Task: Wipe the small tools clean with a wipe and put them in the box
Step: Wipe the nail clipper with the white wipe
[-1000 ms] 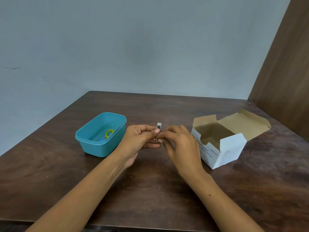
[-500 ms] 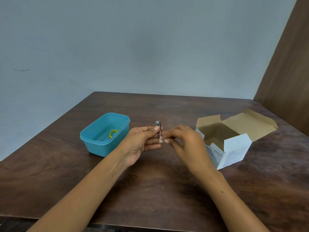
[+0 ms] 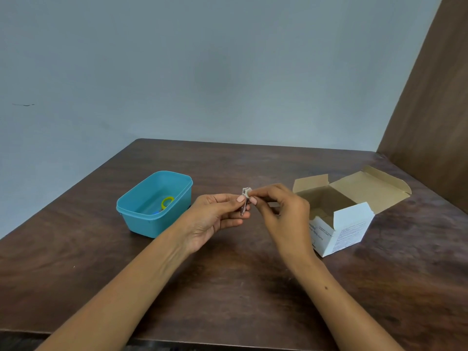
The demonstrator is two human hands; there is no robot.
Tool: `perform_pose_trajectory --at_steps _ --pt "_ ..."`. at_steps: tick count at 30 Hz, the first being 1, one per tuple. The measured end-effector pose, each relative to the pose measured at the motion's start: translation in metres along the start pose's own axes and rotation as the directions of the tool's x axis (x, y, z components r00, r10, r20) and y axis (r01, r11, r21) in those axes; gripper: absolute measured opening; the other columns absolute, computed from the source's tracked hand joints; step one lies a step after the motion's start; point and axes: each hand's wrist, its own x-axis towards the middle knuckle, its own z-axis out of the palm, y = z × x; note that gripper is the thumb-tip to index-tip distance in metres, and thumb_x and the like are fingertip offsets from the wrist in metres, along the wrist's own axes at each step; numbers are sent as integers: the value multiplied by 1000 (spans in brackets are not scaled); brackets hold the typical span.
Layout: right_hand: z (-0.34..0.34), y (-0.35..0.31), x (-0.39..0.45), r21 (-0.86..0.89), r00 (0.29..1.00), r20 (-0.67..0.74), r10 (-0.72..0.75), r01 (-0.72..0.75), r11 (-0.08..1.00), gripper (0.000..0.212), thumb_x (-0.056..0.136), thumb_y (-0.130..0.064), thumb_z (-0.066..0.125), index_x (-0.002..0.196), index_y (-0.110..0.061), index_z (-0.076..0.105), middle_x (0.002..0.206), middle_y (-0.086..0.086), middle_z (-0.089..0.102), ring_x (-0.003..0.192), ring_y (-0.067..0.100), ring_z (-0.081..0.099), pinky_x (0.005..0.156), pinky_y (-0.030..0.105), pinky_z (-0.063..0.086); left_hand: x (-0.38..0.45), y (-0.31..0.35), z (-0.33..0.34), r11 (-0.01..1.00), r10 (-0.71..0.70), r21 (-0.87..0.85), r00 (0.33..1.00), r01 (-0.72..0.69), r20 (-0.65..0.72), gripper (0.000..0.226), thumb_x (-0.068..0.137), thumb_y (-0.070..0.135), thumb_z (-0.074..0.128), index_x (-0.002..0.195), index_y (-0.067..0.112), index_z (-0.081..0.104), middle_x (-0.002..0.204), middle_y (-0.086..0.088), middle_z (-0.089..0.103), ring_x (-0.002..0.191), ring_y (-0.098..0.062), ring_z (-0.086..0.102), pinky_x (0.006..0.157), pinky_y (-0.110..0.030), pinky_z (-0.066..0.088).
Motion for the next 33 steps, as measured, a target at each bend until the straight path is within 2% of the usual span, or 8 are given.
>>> perform_pose_trajectory --at_steps 6,9,12,16,19,23,30,33 --pt "-1 0 3 27 976 182 123 -130 991 10 80 -7 71 86 -15 74 87 -5 68 75 -1 61 64 5 44 0 -1 -2 1000 28 3 999 -28 -44 16 85 12 63 95 2 71 76 -6 72 64 -8 68 56 -17 55" --pt "-2 2 3 -43 943 279 180 -175 984 9 81 -11 71 85 -19 73 86 -9 67 73 -5 58 64 3 42 1 -5 1 958 163 257 979 -127 -124 14 86 11 64 95 3 71 77 -7 71 63 -9 67 54 -20 54" --pt "-4 0 3 -23 975 115 190 -188 982 12 83 -12 69 83 -24 70 80 -21 60 78 -10 57 63 2 41 2 -6 3 865 319 455 933 -214 -167 12 83 8 69 94 6 72 80 -9 73 63 -11 68 55 -22 55" --pt "-4 0 3 -120 995 -87 37 -47 992 10 85 -12 67 88 -22 69 90 -10 65 74 4 59 60 8 42 1 -7 2 738 427 620 896 -266 -124 18 77 7 74 94 14 73 75 -3 74 66 -13 70 61 -24 58" --pt "-1 2 1 -204 998 -42 -57 47 978 8 86 -12 66 91 -18 70 92 -5 65 77 8 59 61 18 47 0 -10 5 610 524 718 850 -336 -47 20 75 9 76 92 20 76 74 6 74 66 -5 68 63 -22 56" --pt "4 5 -3 -316 993 72 -95 113 942 9 85 -10 65 90 -16 70 89 1 62 80 17 59 59 30 50 -6 -9 8 513 623 755 782 -409 0 22 74 10 78 85 29 74 69 16 70 65 2 66 62 -16 54" --pt "8 3 -8 -305 974 181 -136 187 934 9 85 -10 65 90 -15 71 87 1 61 78 17 59 56 33 50 -5 -10 6 400 711 805 702 -439 30 13 72 14 80 81 23 75 63 17 64 63 -1 65 57 -22 55" --pt "7 5 -6 -326 984 121 -134 167 931 9 84 -9 66 88 -14 71 87 2 63 76 18 61 56 35 51 -4 -10 4 424 707 785 707 -452 26 14 72 11 79 83 20 76 65 14 67 62 -2 66 57 -19 55"
